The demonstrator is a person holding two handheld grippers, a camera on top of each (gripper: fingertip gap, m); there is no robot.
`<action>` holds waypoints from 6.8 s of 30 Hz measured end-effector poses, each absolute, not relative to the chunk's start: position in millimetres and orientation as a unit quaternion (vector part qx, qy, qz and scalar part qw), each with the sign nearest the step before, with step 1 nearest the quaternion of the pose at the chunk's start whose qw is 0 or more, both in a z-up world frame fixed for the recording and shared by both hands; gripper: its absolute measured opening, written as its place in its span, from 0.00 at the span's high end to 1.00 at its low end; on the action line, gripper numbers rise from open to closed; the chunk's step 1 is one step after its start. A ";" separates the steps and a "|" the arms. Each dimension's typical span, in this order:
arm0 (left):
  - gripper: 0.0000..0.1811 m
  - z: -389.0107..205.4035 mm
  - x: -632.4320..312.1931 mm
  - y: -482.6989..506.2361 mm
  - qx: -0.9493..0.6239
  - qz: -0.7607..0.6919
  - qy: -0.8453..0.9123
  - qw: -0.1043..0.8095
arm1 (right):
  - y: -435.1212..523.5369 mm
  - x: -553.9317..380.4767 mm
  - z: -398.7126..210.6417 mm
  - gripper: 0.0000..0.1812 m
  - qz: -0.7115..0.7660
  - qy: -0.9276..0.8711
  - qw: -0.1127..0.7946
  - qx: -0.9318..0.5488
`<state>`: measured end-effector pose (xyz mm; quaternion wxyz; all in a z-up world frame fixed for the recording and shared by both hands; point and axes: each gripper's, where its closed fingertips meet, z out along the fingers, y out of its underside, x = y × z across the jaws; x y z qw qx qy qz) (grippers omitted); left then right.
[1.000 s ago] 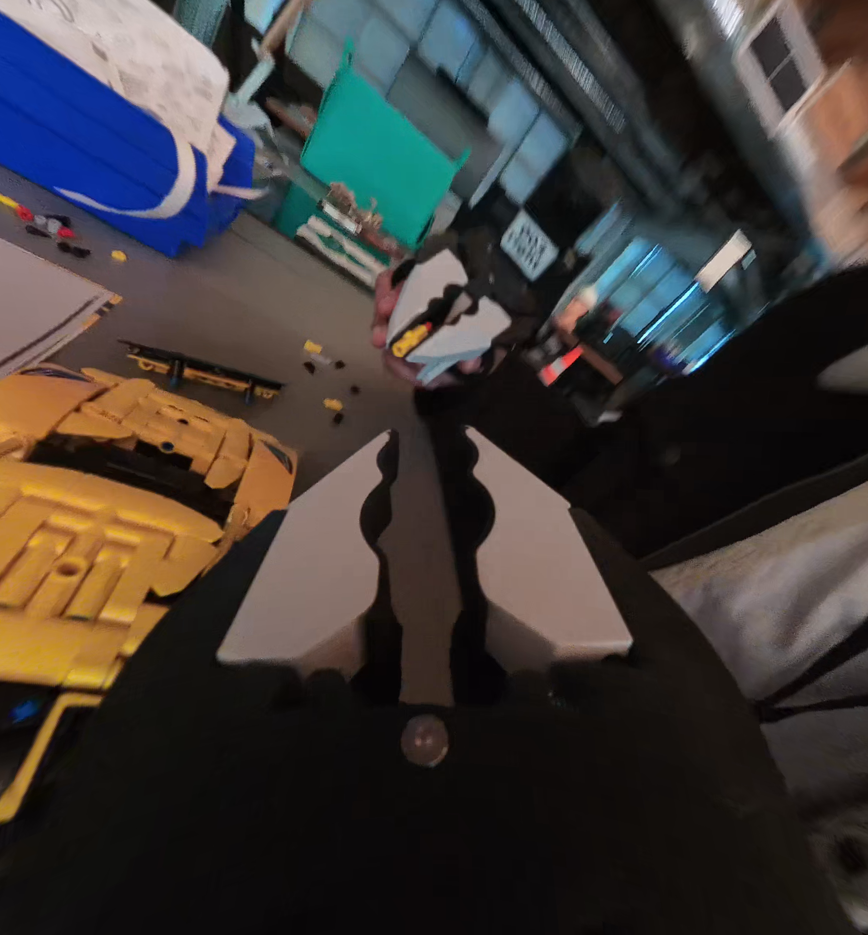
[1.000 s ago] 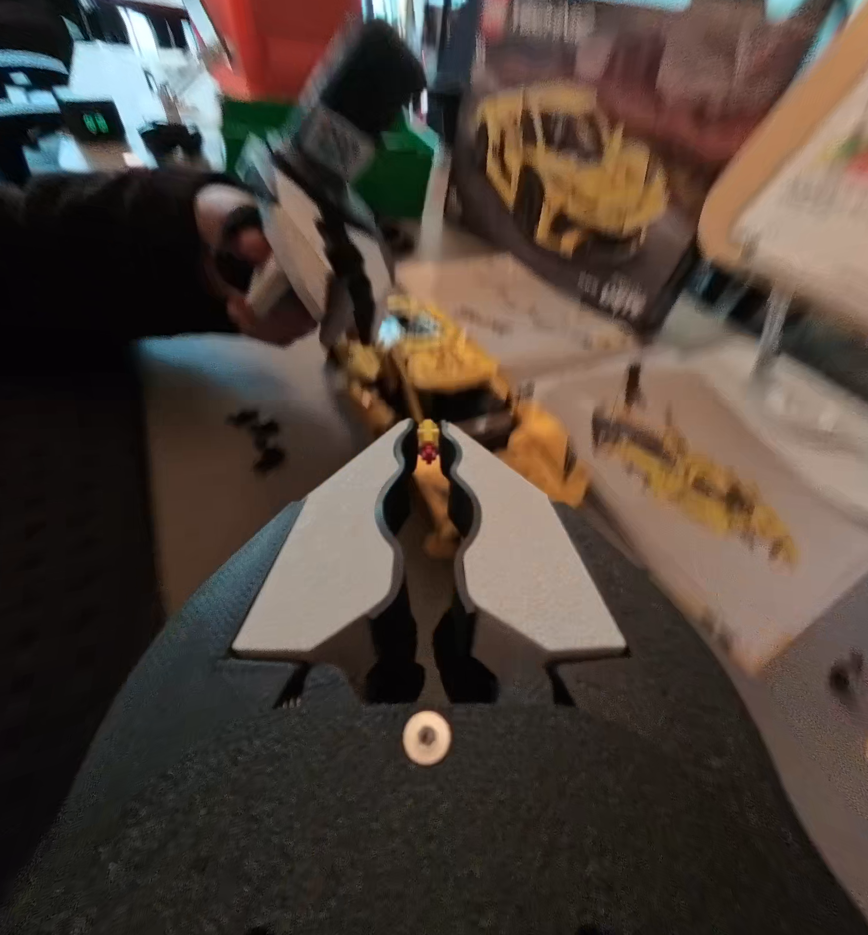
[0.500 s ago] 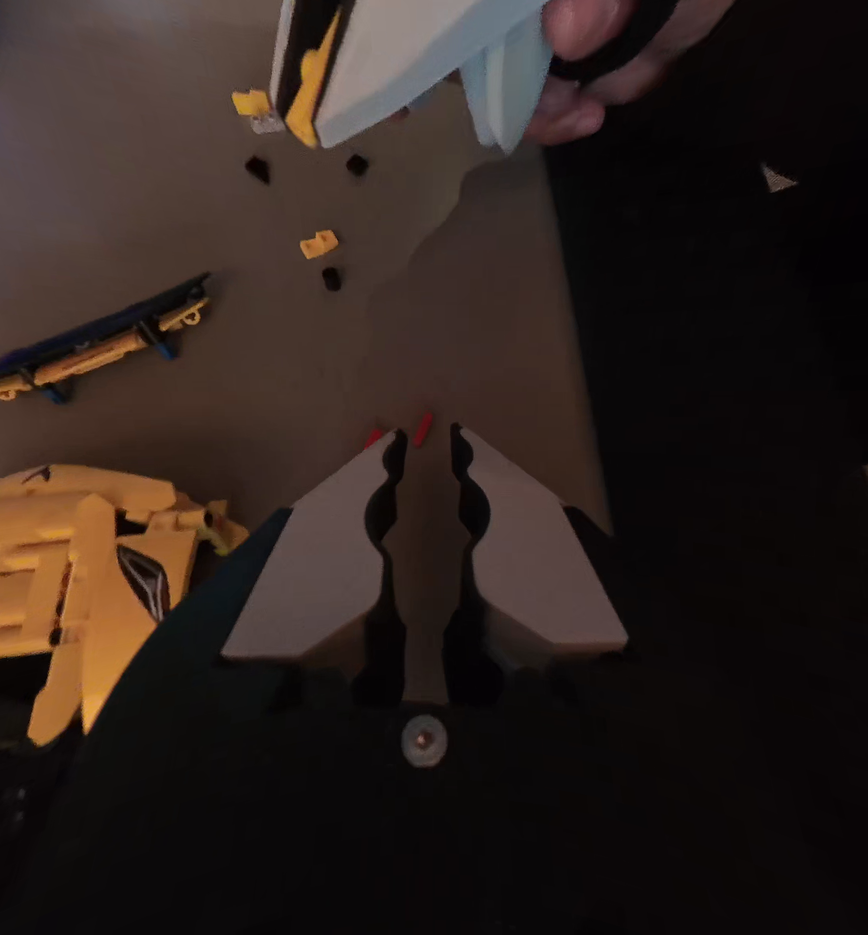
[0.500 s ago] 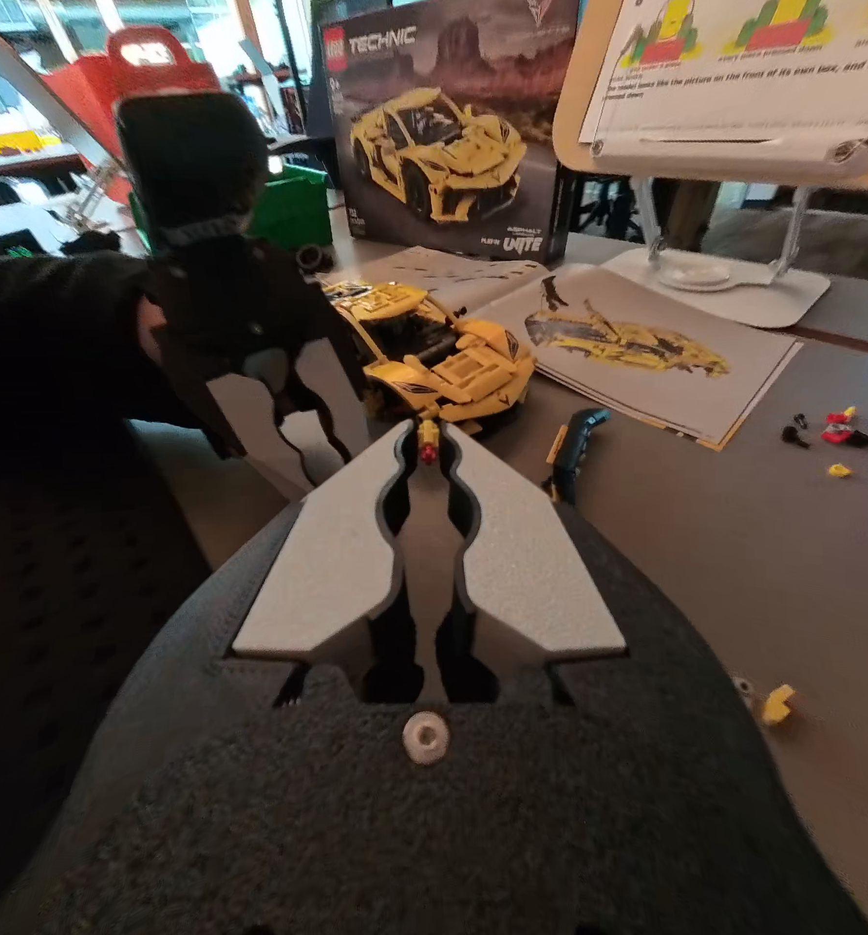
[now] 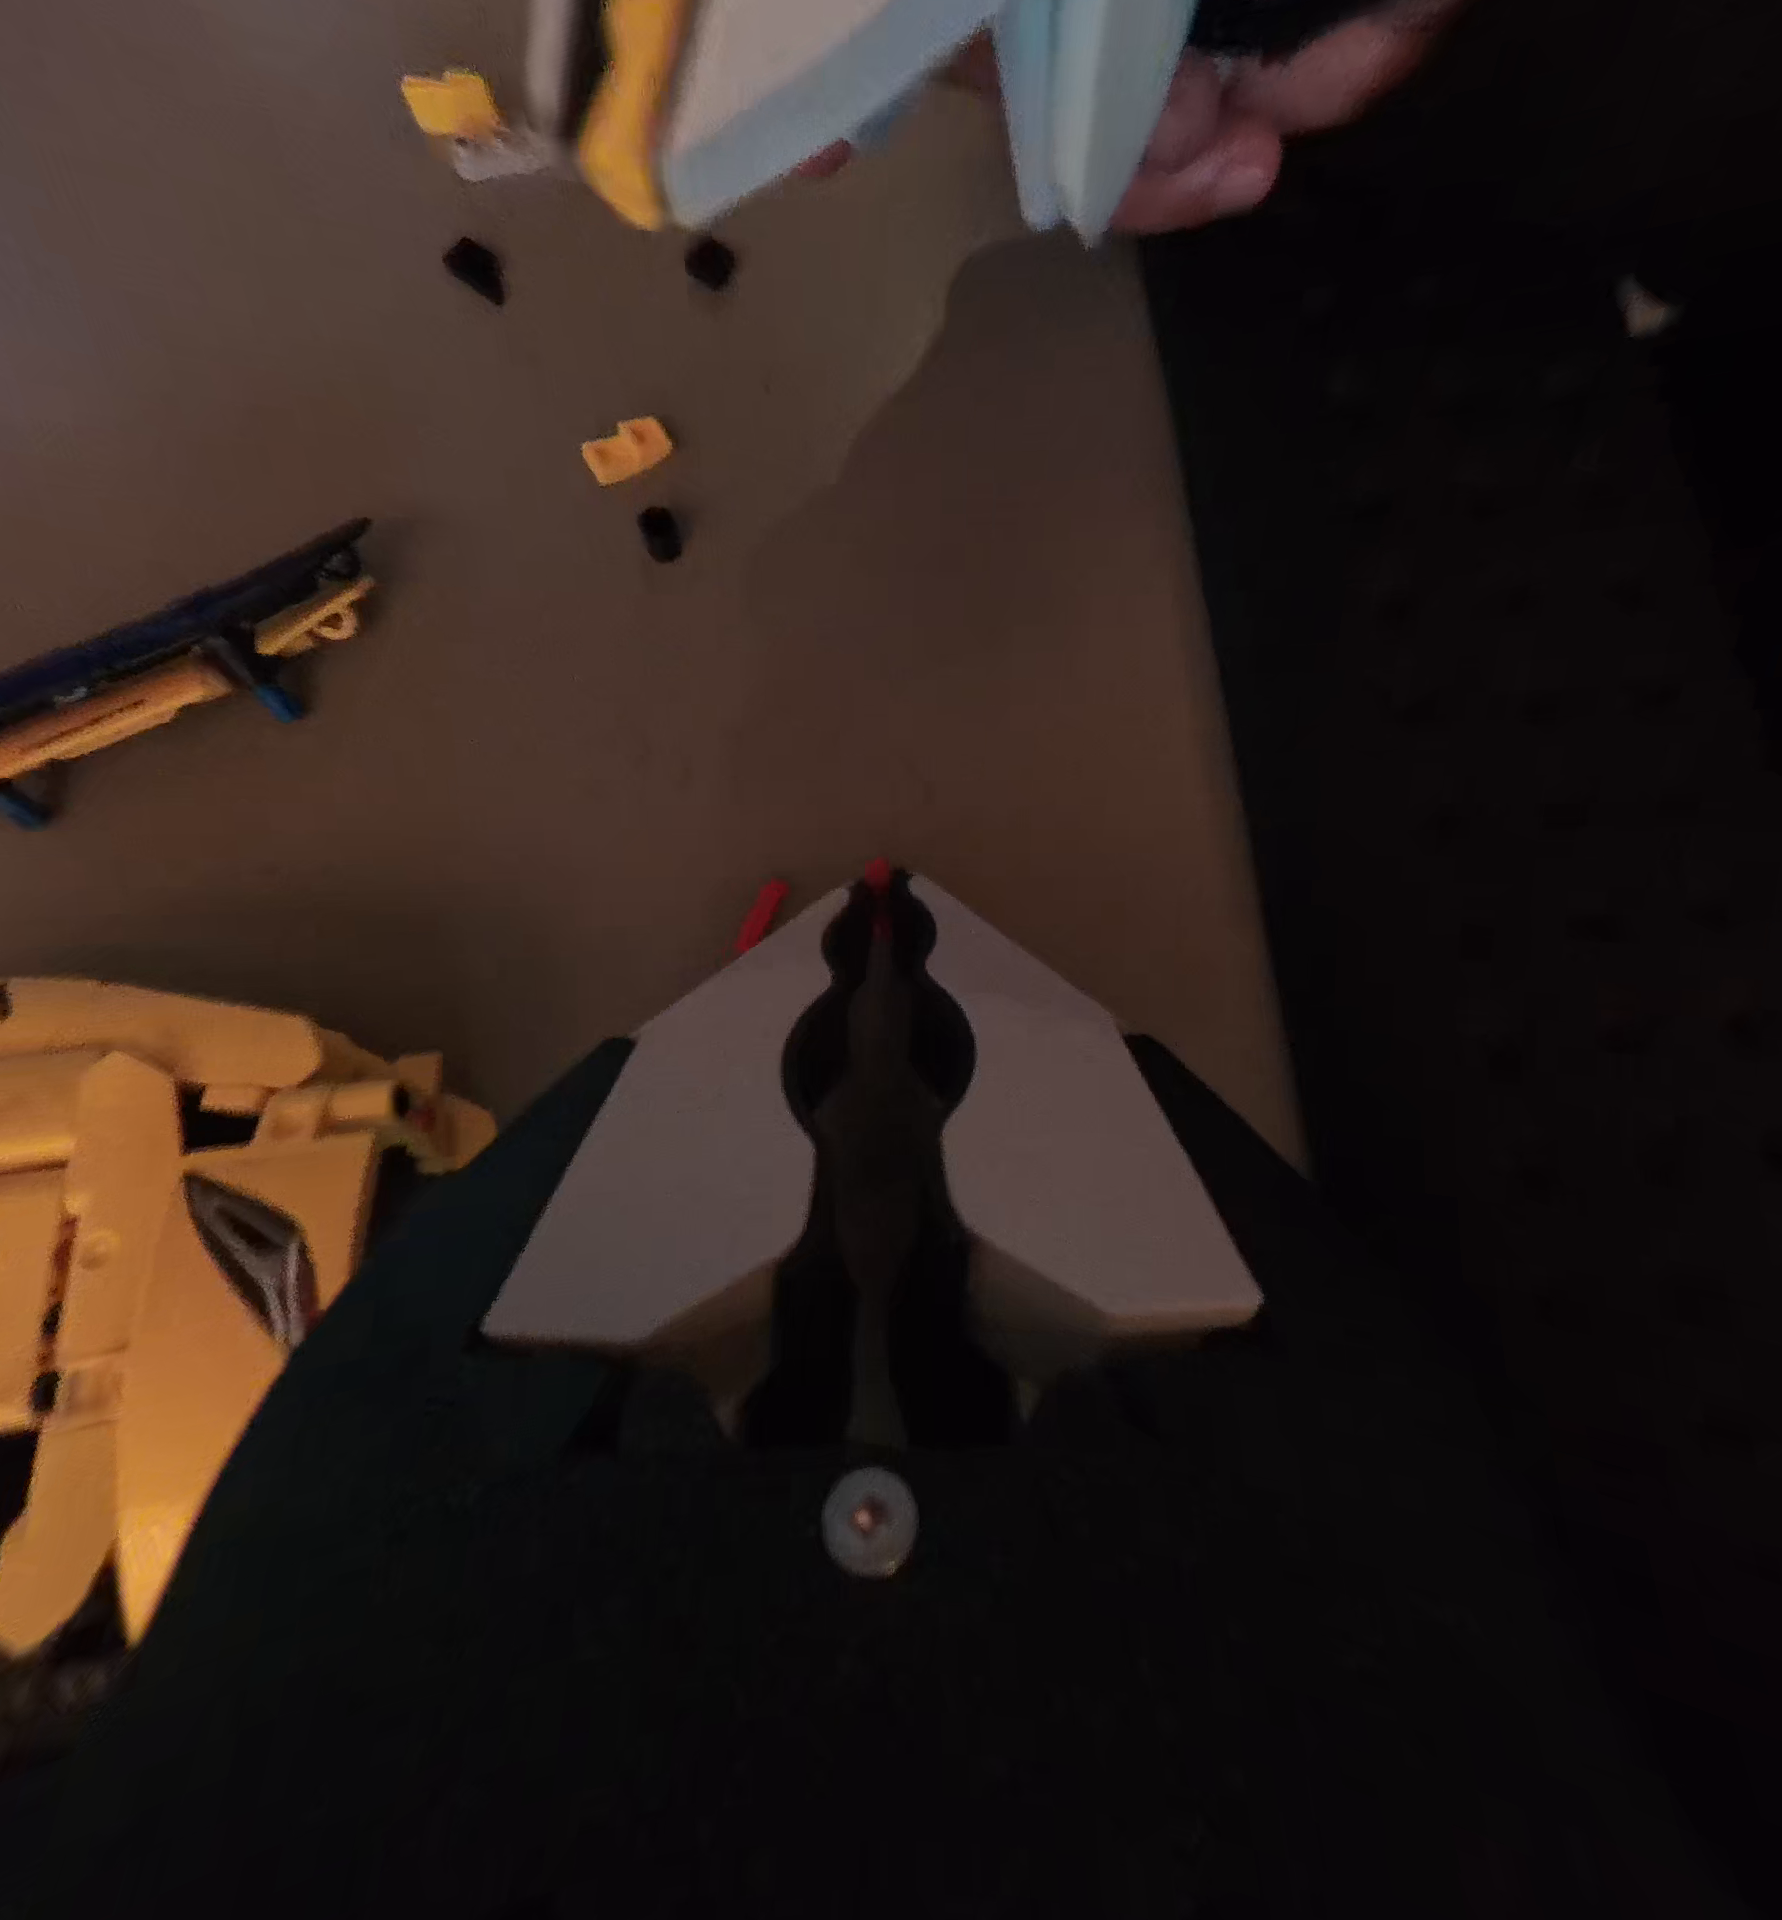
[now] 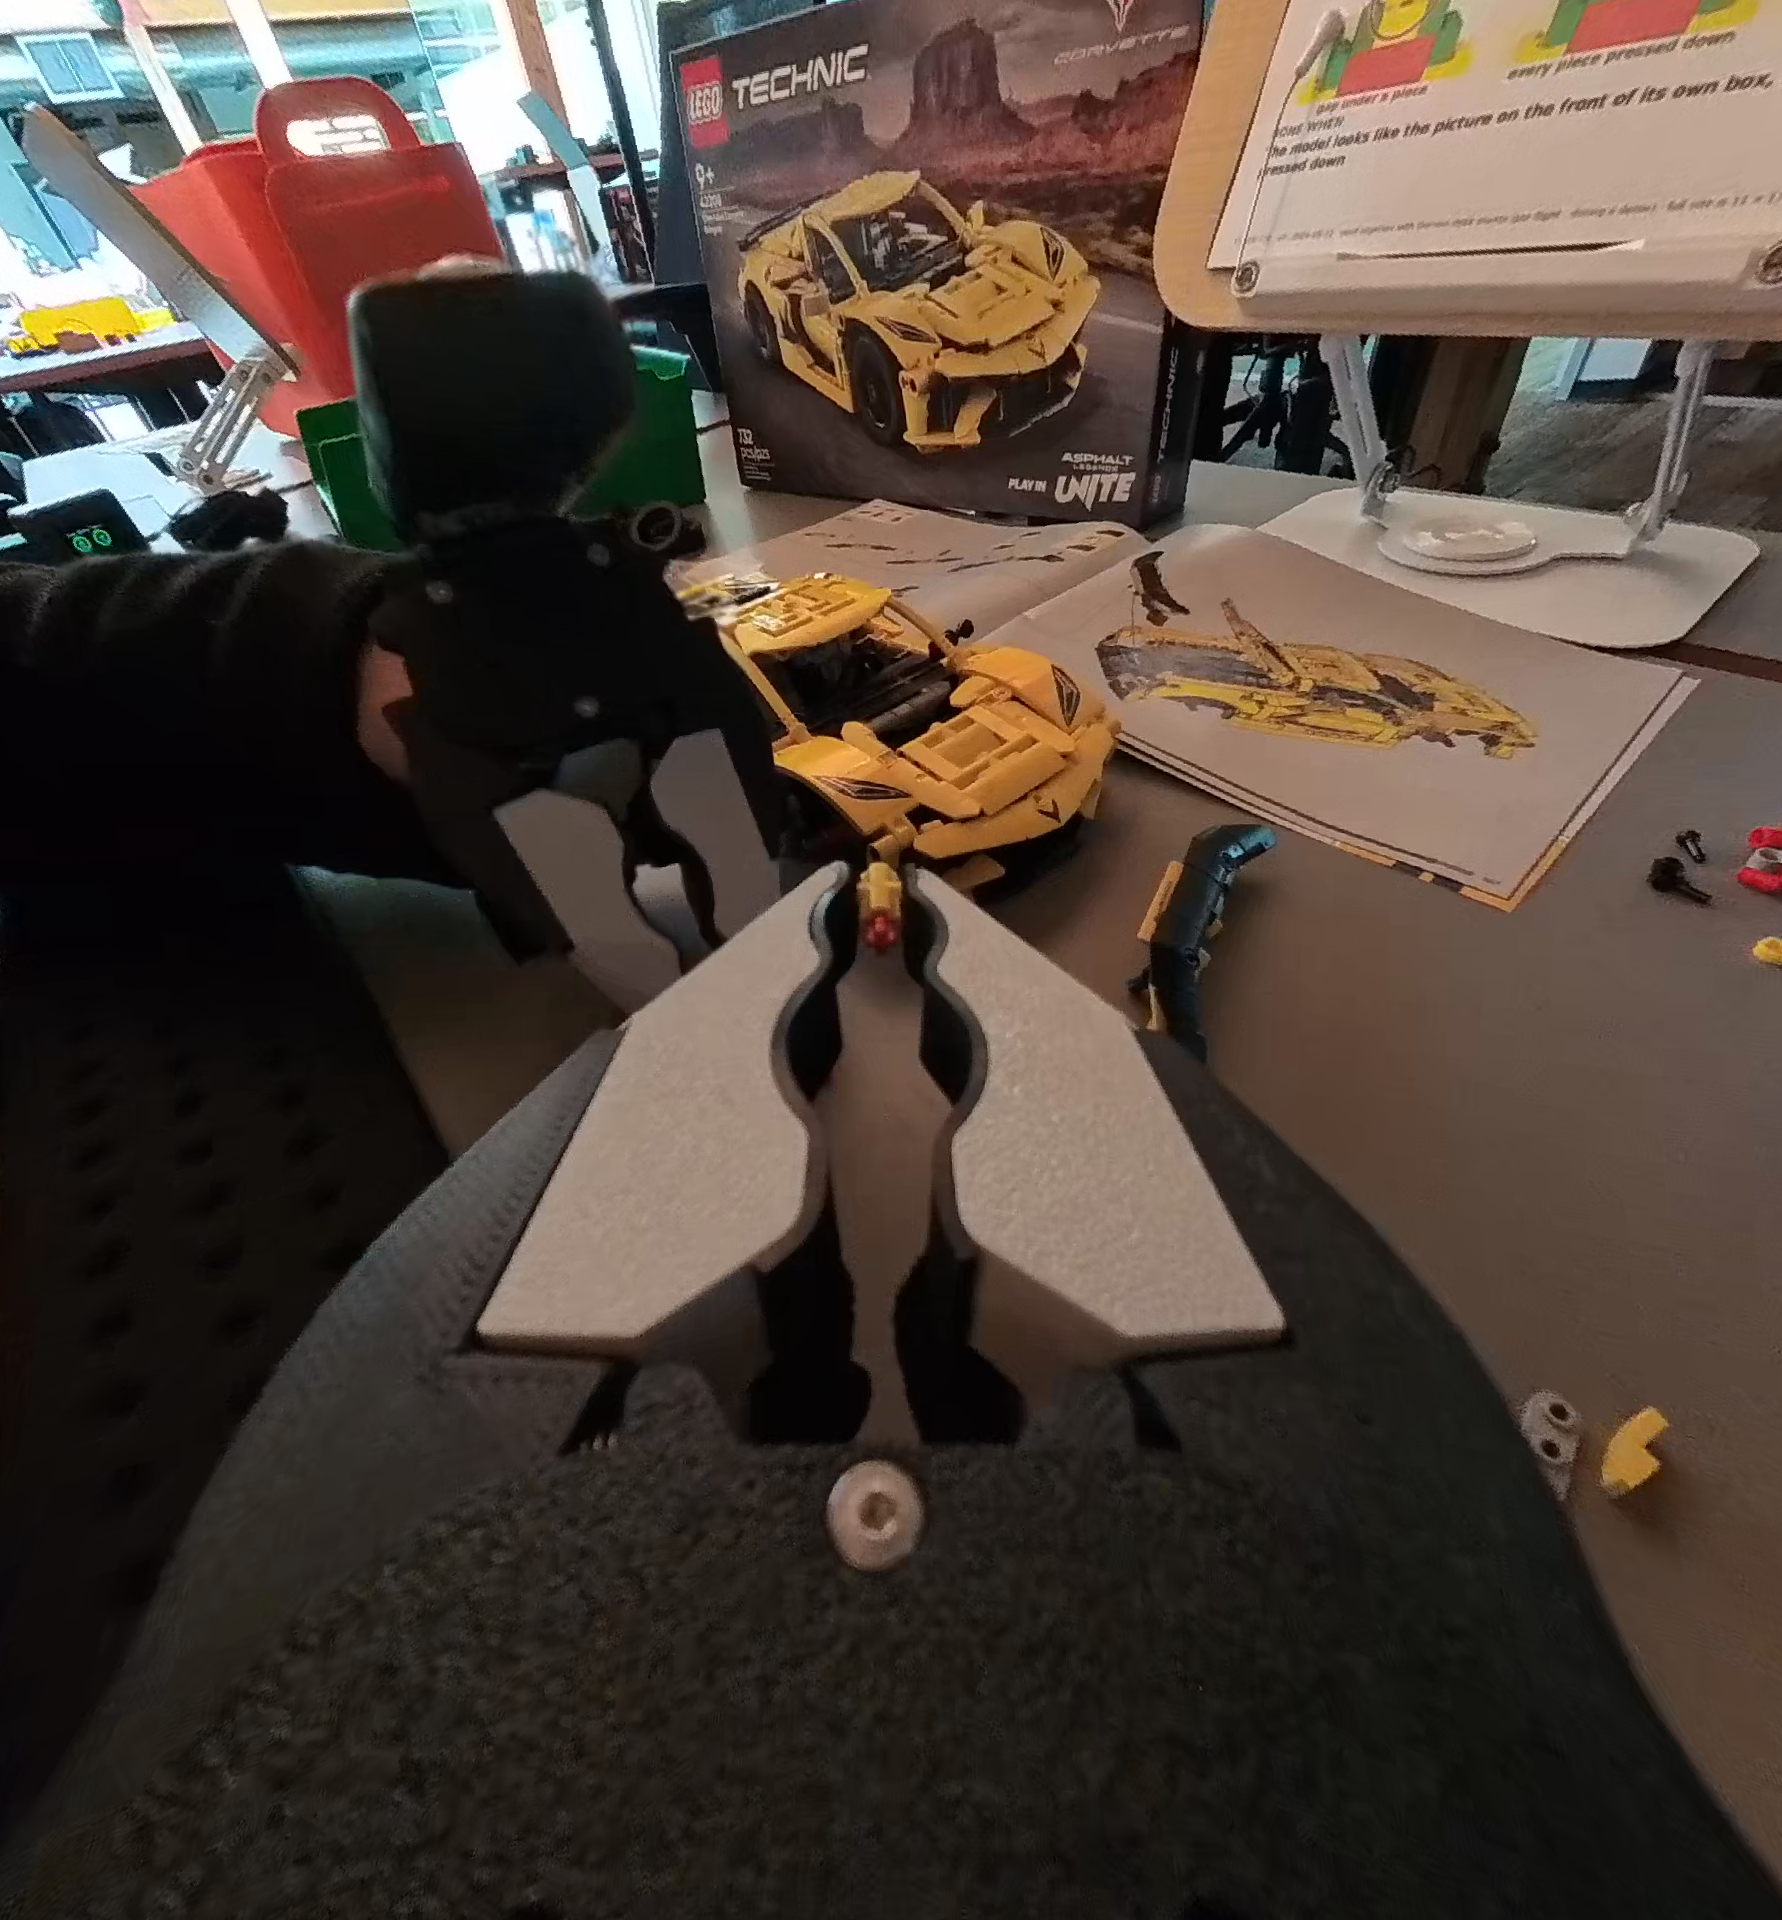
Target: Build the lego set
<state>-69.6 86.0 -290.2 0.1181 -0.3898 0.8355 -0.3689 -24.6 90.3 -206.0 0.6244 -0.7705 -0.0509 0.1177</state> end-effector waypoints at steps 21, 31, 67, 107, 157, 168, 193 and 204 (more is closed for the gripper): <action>0.99 -115.2 -122.3 164.4 -0.374 -0.815 0.443 0.018 | 173.8 -119.0 -118.5 0.96 0.293 -0.152 0.668 -0.667; 0.99 -132.8 -128.7 147.4 -0.373 -0.787 0.489 -0.041 | 159.9 -129.4 -135.5 0.96 0.312 -0.240 0.575 -0.717; 0.99 -101.3 -123.5 212.5 -0.389 -0.800 0.405 0.213 | 209.3 -125.9 -100.7 0.96 0.533 -0.023 0.643 -0.550; 0.99 -115.8 -115.8 203.2 -0.419 -0.779 0.424 0.194 | 209.6 -116.3 -118.6 0.96 0.517 -0.024 0.629 -0.581; 0.97 -187.0 -190.5 275.4 -0.602 -0.514 0.553 0.263 | 195.6 -63.4 -191.5 0.96 0.302 -0.085 0.544 -0.778; 0.87 -299.0 -164.7 229.6 -0.736 -0.258 0.563 0.273 | 163.4 -130.1 -263.8 0.96 0.188 -0.234 0.433 -0.850; 0.98 -179.5 -150.2 154.4 -0.456 -0.606 0.561 0.333 | 162.3 -144.7 -181.0 0.96 0.411 -0.146 0.545 -0.716; 0.98 -178.6 -155.0 173.2 -0.491 -0.644 0.514 0.281 | 155.8 -143.9 -260.0 0.95 0.253 -0.237 0.419 -0.839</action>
